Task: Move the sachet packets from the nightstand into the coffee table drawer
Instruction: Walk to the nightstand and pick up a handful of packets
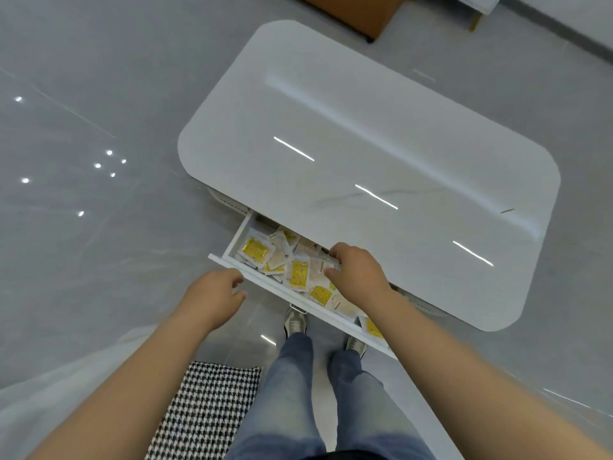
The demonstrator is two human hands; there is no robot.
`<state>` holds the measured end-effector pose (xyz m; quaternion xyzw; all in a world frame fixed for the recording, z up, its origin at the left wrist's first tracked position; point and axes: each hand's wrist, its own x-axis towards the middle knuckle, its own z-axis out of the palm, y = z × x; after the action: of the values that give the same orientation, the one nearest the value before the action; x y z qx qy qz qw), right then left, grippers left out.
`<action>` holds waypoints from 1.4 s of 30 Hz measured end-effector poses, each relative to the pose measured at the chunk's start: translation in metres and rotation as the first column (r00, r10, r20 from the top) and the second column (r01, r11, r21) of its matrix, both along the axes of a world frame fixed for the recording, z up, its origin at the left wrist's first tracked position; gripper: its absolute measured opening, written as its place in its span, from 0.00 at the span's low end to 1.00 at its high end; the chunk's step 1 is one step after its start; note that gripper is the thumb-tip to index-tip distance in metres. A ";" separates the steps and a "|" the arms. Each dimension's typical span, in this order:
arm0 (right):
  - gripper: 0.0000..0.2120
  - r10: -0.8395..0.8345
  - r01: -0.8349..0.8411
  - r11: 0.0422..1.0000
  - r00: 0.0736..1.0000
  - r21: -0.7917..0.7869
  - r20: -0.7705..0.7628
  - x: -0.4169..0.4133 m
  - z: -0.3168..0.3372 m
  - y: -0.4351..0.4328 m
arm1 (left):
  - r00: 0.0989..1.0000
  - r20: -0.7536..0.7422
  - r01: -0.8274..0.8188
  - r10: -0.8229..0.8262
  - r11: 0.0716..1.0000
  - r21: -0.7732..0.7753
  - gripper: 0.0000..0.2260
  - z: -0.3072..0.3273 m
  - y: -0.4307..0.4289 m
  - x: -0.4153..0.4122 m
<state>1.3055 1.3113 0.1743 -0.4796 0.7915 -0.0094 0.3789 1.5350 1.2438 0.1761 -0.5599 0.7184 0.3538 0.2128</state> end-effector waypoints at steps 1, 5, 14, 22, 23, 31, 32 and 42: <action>0.20 -0.012 0.012 1.000 1.000 0.007 -0.006 -0.003 0.003 0.005 | 1.000 -0.015 0.019 -0.020 1.000 -0.007 0.16 0.003 -0.001 -0.007; 0.20 -0.064 0.065 0.998 0.997 0.023 -0.039 -0.019 0.022 0.030 | 0.986 -0.062 0.152 -0.155 0.987 -0.052 0.16 0.019 -0.003 -0.044; 0.20 -0.314 0.313 0.949 0.938 -0.025 -0.148 -0.079 0.078 0.123 | 0.826 -0.124 0.527 -0.550 0.832 -0.176 0.17 0.065 0.027 -0.159; 0.18 -0.611 0.597 0.791 0.777 -0.129 -0.149 -0.119 0.121 0.257 | 0.582 -0.166 0.755 -0.796 0.605 -0.253 0.18 0.104 0.122 -0.260; 0.18 -0.641 0.626 0.767 0.753 -0.141 -0.148 -0.124 0.125 0.277 | 0.549 -0.168 0.776 -0.819 0.574 -0.262 0.18 0.109 0.139 -0.273; 0.19 -0.783 0.762 0.622 0.604 -0.181 -0.150 -0.164 0.148 0.444 | 0.384 -0.177 0.854 -0.906 0.421 -0.305 0.19 0.141 0.289 -0.362; 0.19 -0.796 0.773 0.606 0.587 -0.188 -0.147 -0.169 0.151 0.463 | 0.366 -0.179 0.861 -0.913 0.406 -0.306 0.19 0.144 0.308 -0.371; 0.19 -0.877 0.832 0.481 0.452 -0.278 -0.164 -0.228 0.175 0.591 | 0.220 -0.194 0.880 -0.956 0.280 -0.383 0.19 0.172 0.437 -0.456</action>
<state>1.0775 1.9019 0.3493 -0.0397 0.9665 -0.1924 0.1653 1.0787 1.6808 0.3482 0.0415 0.9644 0.1904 0.1787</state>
